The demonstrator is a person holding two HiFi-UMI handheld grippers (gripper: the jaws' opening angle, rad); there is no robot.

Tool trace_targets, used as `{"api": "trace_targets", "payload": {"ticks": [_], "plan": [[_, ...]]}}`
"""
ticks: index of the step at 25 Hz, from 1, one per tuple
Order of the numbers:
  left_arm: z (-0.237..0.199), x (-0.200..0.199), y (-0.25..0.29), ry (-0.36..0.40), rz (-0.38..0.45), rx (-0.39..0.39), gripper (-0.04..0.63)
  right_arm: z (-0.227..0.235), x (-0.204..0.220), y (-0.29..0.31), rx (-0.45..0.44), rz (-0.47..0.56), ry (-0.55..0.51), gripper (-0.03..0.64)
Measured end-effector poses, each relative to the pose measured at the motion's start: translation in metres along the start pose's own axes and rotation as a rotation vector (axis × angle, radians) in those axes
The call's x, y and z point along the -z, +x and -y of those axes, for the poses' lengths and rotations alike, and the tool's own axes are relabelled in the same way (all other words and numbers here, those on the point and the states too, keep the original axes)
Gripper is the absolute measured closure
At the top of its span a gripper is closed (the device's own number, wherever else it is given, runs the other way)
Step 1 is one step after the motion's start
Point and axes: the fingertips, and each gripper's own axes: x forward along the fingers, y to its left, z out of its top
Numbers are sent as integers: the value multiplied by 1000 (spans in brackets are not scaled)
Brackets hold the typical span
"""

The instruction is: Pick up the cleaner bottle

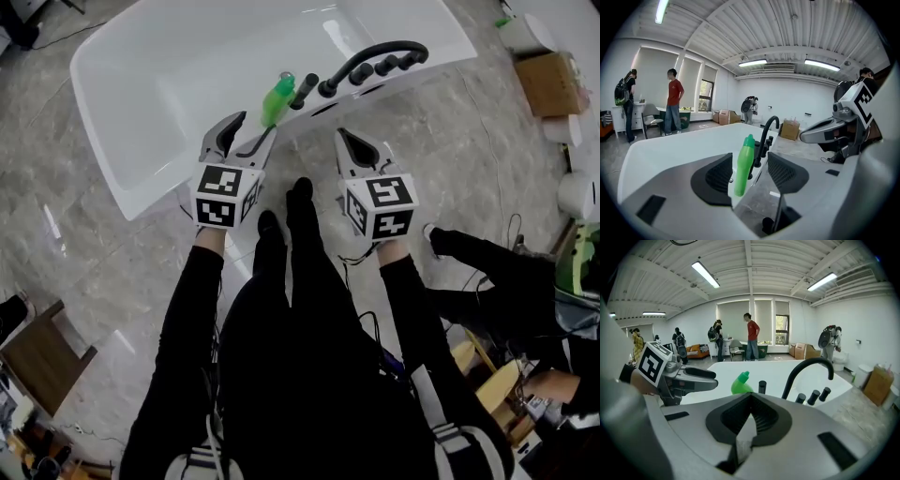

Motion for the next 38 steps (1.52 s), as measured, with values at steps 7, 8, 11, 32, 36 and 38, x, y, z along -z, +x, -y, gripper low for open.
{"api": "trace_targets", "payload": {"ticks": [7, 8, 11, 32, 36, 38], "plan": [[-10, 23, 25, 45, -42, -7, 324, 9, 8, 22, -18, -27, -18, 615], [-11, 27, 29, 53, -49, -7, 322, 9, 9, 26, -22, -29, -21, 615], [-14, 40, 40, 73, -65, -4, 319, 10, 15, 40, -32, -39, -28, 615], [-26, 115, 111, 93, -113, 6, 308, 27, 50, 108, -61, -89, -34, 615], [-27, 121, 120, 106, -96, 9, 308, 28, 56, 112, -69, -92, -33, 615], [-27, 124, 124, 104, -85, 14, 308, 29, 60, 115, -72, -95, -31, 615]]}}
